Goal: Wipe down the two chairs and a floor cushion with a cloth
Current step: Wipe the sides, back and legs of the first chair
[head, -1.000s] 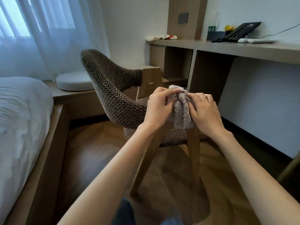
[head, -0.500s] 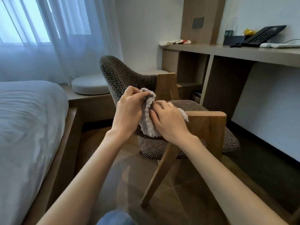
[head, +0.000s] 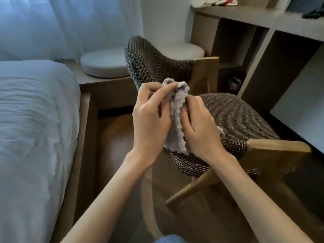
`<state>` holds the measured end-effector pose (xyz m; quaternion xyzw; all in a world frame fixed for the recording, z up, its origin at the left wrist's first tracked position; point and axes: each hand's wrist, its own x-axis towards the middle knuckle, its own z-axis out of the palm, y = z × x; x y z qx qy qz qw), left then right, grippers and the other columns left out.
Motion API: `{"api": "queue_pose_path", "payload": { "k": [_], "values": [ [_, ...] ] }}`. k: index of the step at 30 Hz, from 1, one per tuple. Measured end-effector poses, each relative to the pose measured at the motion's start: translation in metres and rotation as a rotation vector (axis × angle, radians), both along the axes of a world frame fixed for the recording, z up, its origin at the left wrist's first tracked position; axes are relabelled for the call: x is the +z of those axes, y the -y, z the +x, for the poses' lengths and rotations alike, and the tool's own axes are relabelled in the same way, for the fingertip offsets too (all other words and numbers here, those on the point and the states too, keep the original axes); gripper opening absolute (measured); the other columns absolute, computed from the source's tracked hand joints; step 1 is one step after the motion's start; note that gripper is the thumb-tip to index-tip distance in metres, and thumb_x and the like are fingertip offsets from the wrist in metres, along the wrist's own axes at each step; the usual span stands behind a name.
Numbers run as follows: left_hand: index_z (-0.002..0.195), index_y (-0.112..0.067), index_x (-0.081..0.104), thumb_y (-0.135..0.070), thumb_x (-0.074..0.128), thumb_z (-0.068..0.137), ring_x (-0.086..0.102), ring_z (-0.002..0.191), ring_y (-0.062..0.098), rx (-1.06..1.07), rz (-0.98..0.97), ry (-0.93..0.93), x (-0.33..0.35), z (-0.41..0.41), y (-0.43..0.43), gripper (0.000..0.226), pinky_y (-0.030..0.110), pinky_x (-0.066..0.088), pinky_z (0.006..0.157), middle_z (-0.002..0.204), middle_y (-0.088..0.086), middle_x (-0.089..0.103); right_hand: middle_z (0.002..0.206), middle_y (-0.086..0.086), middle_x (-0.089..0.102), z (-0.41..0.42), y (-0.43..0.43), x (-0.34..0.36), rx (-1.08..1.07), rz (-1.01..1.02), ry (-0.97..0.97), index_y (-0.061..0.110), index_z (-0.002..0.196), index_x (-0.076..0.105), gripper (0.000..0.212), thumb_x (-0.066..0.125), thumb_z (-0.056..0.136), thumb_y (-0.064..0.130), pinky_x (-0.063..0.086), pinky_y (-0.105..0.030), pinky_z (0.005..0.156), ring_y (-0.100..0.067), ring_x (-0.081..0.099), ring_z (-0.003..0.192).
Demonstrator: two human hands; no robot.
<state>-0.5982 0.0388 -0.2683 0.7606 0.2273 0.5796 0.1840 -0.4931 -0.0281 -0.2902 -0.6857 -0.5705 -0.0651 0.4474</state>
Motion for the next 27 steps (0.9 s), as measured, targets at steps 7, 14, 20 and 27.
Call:
{"api": "queue_pose_path", "payload": {
  "k": [7, 14, 20, 27],
  "values": [
    [0.115, -0.011, 0.068, 0.000, 0.058, 0.091, 0.048, 0.089, 0.000, -0.037, -0.273, -0.232, 0.035, -0.015, 0.007, 0.028, 0.014, 0.046, 0.082, 0.101, -0.002, 0.049, 0.102, -0.002, 0.042, -0.022, 0.015, 0.045, -0.031, -0.326, -0.045, 0.010, 0.110, 0.046, 0.022, 0.037, 0.101, 0.027, 0.043, -0.035, 0.058, -0.022, 0.053, 0.075],
    [0.109, -0.030, 0.063, -0.007, 0.056, 0.094, 0.057, 0.099, 0.008, -0.101, -0.734, -0.287, 0.141, -0.063, 0.024, 0.028, 0.015, 0.049, 0.083, 0.103, -0.004, 0.056, 0.108, 0.001, 0.045, -0.056, 0.045, 0.166, 0.057, -0.554, -0.179, 0.018, 0.121, 0.048, 0.031, 0.037, 0.101, 0.039, 0.048, -0.039, 0.068, -0.021, 0.057, 0.087],
    [0.125, -0.033, 0.050, -0.028, 0.058, 0.093, 0.046, 0.114, -0.008, -0.321, -0.921, -0.376, 0.247, -0.101, 0.047, 0.034, 0.009, 0.043, 0.090, 0.128, -0.006, 0.049, 0.113, 0.002, 0.049, -0.079, 0.072, 0.274, 0.074, -0.474, -0.184, 0.017, 0.123, 0.053, 0.030, 0.044, 0.100, 0.036, 0.047, -0.030, 0.070, -0.015, 0.056, 0.094],
    [0.119, -0.024, 0.046, -0.004, 0.054, 0.094, 0.059, 0.095, -0.010, -0.355, -0.934, -0.283, 0.283, -0.108, 0.033, 0.034, 0.012, 0.051, 0.074, 0.109, -0.012, 0.056, 0.110, 0.005, 0.054, -0.087, 0.054, 0.310, 0.091, -0.404, -0.396, 0.014, 0.121, 0.060, 0.027, 0.042, 0.101, 0.013, 0.039, -0.014, 0.092, -0.005, 0.051, 0.105]
  ]
}}
